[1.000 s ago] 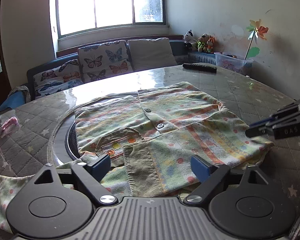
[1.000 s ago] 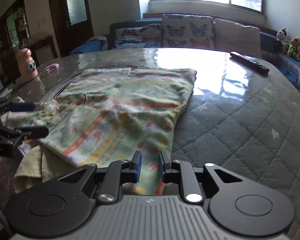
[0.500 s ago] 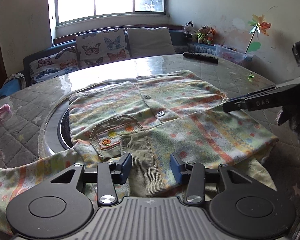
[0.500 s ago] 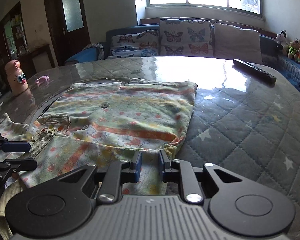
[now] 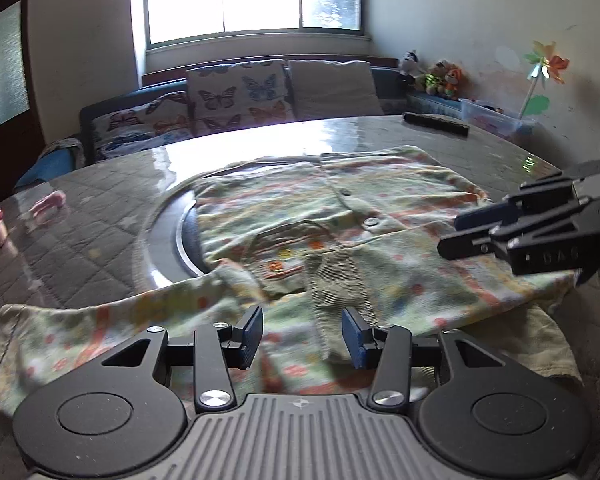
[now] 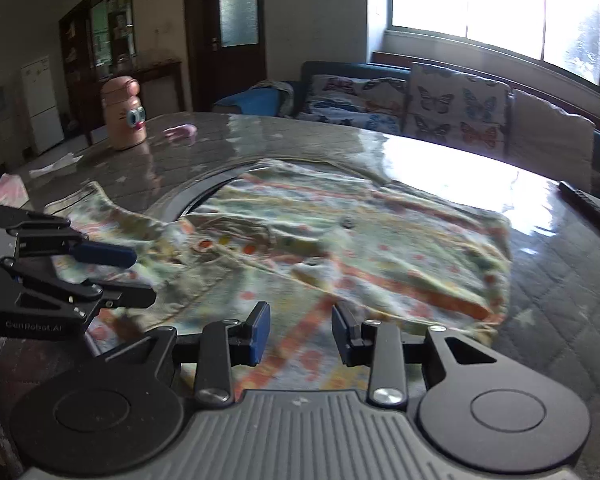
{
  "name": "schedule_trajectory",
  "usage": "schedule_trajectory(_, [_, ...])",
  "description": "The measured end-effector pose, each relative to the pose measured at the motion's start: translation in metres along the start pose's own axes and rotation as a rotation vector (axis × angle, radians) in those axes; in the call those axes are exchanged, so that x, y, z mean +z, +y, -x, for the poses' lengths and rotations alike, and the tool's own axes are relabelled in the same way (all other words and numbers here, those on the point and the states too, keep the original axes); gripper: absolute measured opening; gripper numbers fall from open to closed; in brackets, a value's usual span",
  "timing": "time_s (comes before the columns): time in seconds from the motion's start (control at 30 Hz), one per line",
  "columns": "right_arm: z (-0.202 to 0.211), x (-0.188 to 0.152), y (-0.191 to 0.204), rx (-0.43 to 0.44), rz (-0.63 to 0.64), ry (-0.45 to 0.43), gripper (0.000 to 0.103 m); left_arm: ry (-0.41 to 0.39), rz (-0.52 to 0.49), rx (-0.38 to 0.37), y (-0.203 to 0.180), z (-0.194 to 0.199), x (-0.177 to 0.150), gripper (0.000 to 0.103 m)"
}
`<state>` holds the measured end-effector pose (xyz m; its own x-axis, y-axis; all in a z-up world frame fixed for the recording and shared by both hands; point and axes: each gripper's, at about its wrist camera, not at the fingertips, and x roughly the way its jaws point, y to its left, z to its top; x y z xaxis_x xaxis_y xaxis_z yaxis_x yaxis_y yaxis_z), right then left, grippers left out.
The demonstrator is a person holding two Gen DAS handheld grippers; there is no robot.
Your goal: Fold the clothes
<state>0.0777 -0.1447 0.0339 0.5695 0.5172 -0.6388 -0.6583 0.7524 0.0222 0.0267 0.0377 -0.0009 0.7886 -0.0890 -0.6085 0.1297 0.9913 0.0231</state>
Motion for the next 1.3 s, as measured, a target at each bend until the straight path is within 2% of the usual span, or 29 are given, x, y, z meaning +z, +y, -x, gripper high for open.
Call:
schedule_trajectory(0.1, [-0.009, -0.002, 0.018, 0.031, 0.043, 0.033, 0.034, 0.003, 0.039, 0.052, 0.018, 0.007, -0.005, 0.048])
schedule_trajectory(0.2, [-0.008, -0.002, 0.035, 0.031, 0.109, 0.028, 0.041, 0.007, 0.079, 0.114, 0.038, 0.014, -0.010, 0.049])
schedule_trajectory(0.73, [-0.023, 0.002, 0.075, 0.125, 0.192, 0.044, 0.040, 0.009, 0.311, 0.483, 0.140, 0.043, -0.031, 0.058])
schedule_trajectory(0.93, [-0.021, 0.003, 0.075, 0.131, 0.179, 0.037, 0.040, 0.031, 0.404, 0.560, 0.168, 0.040, -0.038, 0.058])
schedule_trajectory(1.1, [-0.016, 0.005, 0.073, 0.133, 0.166, 0.024, 0.041, 0.037, 0.500, 0.564, 0.184, 0.037, -0.043, 0.056])
schedule_trajectory(1.17, [-0.013, 0.005, 0.072, 0.132, 0.159, 0.016, 0.041, 0.031, 0.517, 0.558, 0.187, 0.037, -0.042, 0.052])
schedule_trajectory(1.23, [-0.010, 0.006, 0.070, 0.129, 0.147, 0.009, 0.041, 0.026, 0.519, 0.547, 0.188, 0.037, -0.041, 0.036])
schedule_trajectory(1.27, [-0.009, 0.006, 0.069, 0.127, 0.140, 0.006, 0.041, 0.023, 0.521, 0.533, 0.188, 0.038, -0.040, 0.031])
schedule_trajectory(1.3, [-0.008, 0.006, 0.067, 0.124, 0.132, 0.003, 0.041, 0.020, 0.525, 0.518, 0.188, 0.038, -0.039, 0.020])
